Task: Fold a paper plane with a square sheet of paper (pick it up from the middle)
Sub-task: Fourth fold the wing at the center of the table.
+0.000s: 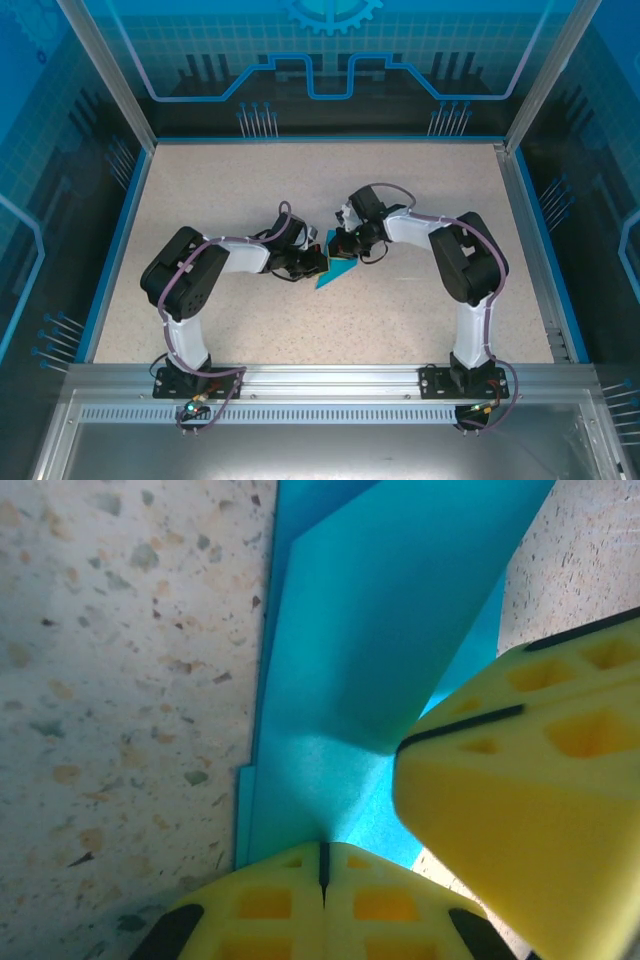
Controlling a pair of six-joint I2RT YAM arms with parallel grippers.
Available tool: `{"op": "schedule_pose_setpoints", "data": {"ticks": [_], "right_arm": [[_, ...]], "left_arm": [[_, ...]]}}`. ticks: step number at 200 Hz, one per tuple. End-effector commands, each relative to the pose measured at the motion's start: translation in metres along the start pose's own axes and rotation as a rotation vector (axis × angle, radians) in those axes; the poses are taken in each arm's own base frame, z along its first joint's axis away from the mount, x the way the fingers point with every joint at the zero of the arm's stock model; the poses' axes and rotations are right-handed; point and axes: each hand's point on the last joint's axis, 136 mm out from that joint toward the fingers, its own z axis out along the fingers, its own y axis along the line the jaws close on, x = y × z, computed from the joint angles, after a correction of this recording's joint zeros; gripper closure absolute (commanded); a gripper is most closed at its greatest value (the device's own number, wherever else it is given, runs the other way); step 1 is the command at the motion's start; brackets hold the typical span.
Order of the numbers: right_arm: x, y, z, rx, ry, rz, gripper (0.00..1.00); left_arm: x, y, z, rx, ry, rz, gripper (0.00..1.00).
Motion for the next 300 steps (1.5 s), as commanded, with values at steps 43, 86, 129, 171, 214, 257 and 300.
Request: {"op": "schedule_pose_setpoints", "data": {"ticks": [43, 86, 129, 171, 214, 257, 300], "right_arm": [[0.01, -0.015, 0.013, 0.019, 0.045, -0.009, 0.94], [0.004, -0.026, 0.014, 0.027, 0.034, -0.003, 0.95], [-0.005, -0.033, 0.01, 0.037, 0.013, -0.002, 0.95], [-0.018, -0.046, 0.001, 0.071, -0.028, 0.015, 0.94], [-0.038, -0.068, -0.006, 0.096, -0.083, 0.04, 0.95], [-0.058, -0.079, -0.019, 0.107, -0.134, 0.063, 0.95], [-0.073, -0.061, -0.042, 0.072, -0.198, 0.049, 0.95]], "left_arm": [[0.014, 0.03, 0.008, -0.105, 0.05, -0.041, 1.0], [0.018, 0.035, 0.007, -0.129, 0.066, -0.048, 1.0], [0.022, 0.04, 0.005, -0.157, 0.081, -0.042, 1.0], [0.026, 0.043, 0.005, -0.166, 0.09, -0.035, 1.0], [0.028, 0.043, 0.005, -0.166, 0.102, -0.023, 1.0], [0.029, 0.042, 0.006, -0.169, 0.111, -0.012, 1.0], [0.03, 0.043, 0.007, -0.171, 0.115, -0.012, 1.0]]}}
